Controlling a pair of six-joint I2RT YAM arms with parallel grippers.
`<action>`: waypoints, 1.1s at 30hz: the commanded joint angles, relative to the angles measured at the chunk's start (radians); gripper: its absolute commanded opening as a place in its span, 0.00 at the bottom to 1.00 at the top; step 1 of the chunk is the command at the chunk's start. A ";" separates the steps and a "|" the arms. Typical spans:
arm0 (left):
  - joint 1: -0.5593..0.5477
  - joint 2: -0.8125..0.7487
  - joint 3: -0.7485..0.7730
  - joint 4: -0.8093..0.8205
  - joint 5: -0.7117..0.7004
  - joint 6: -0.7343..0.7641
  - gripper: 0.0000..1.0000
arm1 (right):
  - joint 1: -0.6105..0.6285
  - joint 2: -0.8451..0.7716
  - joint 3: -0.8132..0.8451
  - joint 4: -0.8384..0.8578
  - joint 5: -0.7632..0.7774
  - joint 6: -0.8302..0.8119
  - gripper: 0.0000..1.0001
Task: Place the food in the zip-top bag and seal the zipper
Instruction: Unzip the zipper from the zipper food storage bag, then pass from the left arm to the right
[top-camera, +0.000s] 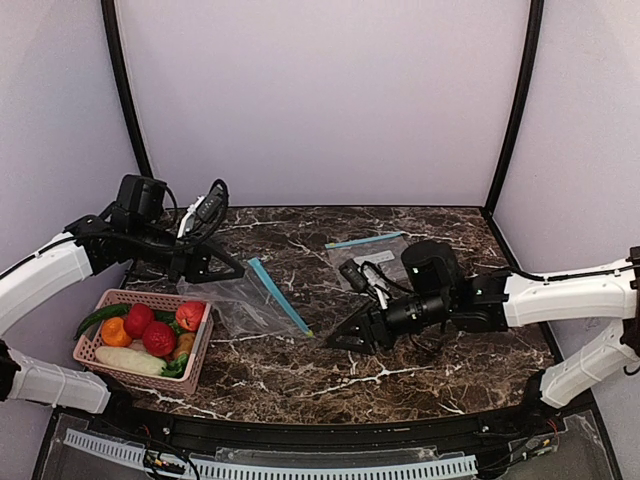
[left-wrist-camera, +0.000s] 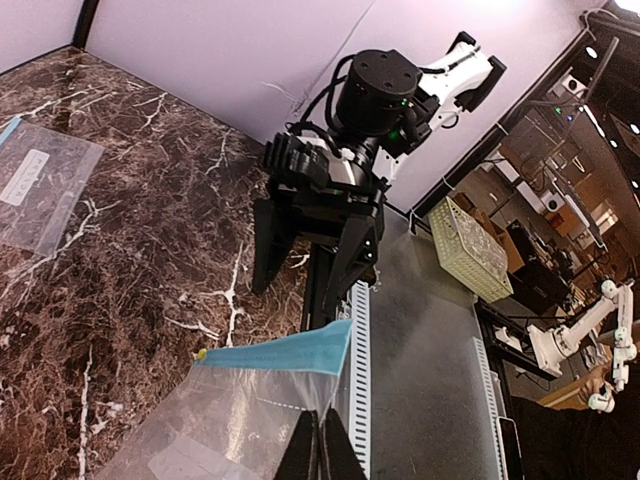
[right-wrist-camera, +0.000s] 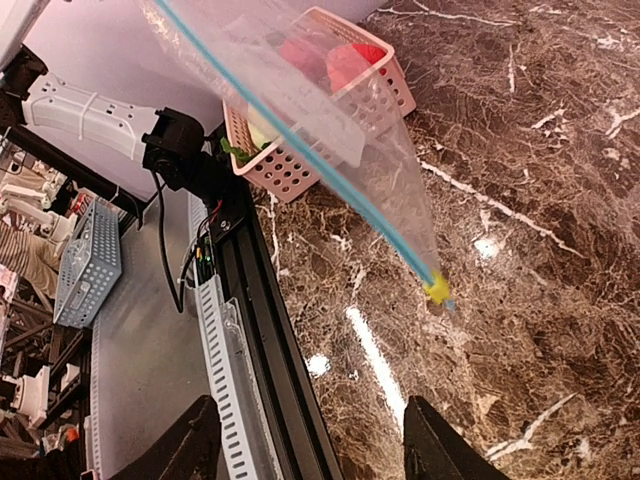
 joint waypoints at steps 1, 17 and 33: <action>-0.027 0.007 -0.022 -0.054 0.082 0.083 0.01 | 0.003 -0.013 0.035 0.042 0.070 -0.026 0.62; -0.058 0.041 -0.061 -0.067 0.098 0.117 0.01 | 0.035 0.131 0.153 0.151 0.050 -0.086 0.52; -0.063 0.051 -0.068 -0.066 0.101 0.127 0.01 | 0.042 0.228 0.182 0.190 -0.025 -0.095 0.49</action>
